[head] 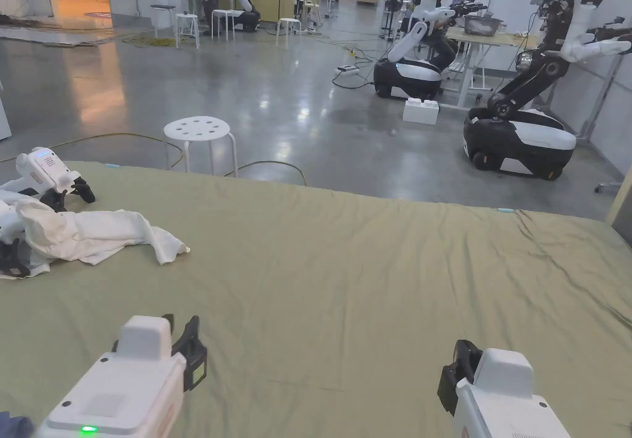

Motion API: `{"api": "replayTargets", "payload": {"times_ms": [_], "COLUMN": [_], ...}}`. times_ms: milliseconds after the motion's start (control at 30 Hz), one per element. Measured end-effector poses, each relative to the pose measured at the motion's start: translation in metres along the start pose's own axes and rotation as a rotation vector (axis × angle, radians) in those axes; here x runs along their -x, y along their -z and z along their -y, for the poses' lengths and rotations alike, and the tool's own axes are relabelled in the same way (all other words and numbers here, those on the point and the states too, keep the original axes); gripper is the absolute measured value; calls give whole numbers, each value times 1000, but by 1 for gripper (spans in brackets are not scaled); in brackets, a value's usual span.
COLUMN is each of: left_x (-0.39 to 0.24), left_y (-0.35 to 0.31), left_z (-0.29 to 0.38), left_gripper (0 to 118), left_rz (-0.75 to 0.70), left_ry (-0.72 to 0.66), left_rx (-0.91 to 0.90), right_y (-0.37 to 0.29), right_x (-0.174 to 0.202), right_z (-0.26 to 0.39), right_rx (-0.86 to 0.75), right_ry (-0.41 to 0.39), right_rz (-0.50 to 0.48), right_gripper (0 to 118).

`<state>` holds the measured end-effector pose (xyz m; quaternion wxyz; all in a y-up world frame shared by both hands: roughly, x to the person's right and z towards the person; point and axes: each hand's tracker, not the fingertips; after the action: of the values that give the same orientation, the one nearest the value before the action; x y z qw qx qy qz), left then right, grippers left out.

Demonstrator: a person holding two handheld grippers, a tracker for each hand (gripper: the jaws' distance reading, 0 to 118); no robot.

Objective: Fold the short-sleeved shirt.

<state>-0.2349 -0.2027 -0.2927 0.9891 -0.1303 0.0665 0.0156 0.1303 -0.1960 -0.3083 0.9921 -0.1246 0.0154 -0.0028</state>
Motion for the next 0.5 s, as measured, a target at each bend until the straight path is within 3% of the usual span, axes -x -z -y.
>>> {"api": "replayTargets", "payload": {"times_ms": [67,500], "left_x": [-18,-32], "left_y": [-1,-11], "left_z": [-4,-19], "left_gripper": [0,0], "left_rz": [-24,-3], "left_ry": [24,8], "left_rx": [-20,-104], "right_y": [0,-9], "right_x": [2,6], "right_z": [-2,1], "right_rx": [-15,-74], "right_ry": [-2,-37], "right_rz": [4,13], "right_gripper": [0,0]}}
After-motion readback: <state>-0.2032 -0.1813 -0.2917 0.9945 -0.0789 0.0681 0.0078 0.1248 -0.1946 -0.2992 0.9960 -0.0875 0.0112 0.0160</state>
